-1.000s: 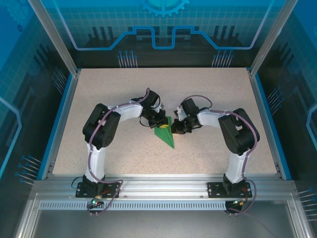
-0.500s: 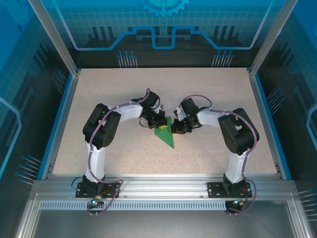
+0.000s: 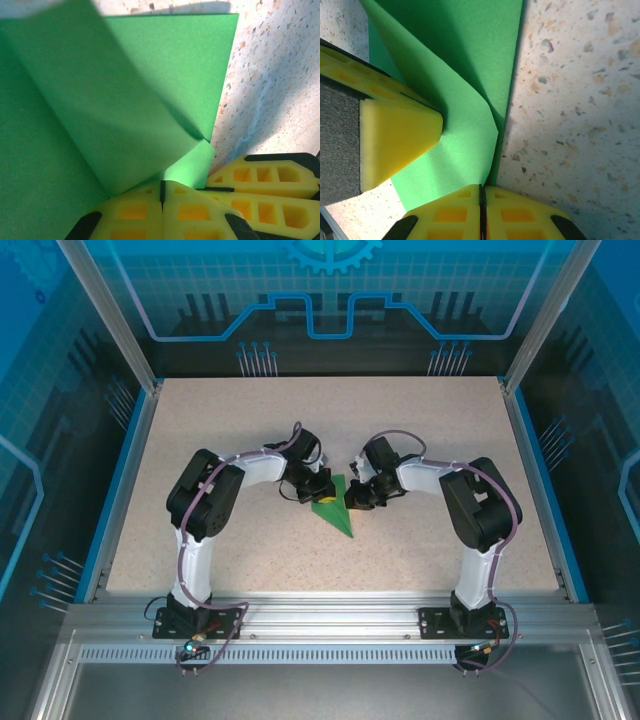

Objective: Fold a paper plane with a square sheet of paper (fold left side to right side)
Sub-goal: Fourth fold the wing at the center of the table.

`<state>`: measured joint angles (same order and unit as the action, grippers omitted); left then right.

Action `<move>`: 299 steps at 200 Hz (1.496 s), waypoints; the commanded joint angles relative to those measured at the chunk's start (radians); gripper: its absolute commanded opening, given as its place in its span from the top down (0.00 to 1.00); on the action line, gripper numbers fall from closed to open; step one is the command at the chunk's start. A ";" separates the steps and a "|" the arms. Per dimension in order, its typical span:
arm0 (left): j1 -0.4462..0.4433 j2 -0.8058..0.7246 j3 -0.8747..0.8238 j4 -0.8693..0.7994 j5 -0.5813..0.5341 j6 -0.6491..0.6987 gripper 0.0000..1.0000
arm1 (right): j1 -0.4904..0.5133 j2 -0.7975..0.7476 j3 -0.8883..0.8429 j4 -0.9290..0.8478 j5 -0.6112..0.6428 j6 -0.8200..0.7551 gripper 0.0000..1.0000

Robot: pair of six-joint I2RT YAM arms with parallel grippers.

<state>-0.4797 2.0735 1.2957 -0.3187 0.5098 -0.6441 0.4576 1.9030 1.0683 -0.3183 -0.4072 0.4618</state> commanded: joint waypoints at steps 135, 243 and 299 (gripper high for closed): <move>0.003 -0.008 -0.105 0.034 -0.028 0.018 1.00 | 0.009 -0.236 -0.122 -0.015 -0.162 0.030 0.81; 0.003 -0.007 -0.105 0.032 -0.028 0.015 1.00 | 0.062 -0.114 -0.132 -0.011 -0.185 0.028 0.82; 0.003 -0.004 -0.103 0.026 -0.033 0.016 1.00 | 0.073 -0.088 -0.135 -0.045 -0.147 0.012 0.82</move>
<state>-0.4759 2.0499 1.2289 -0.2222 0.5213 -0.6445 0.5125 1.7863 0.9253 -0.3145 -0.5751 0.4953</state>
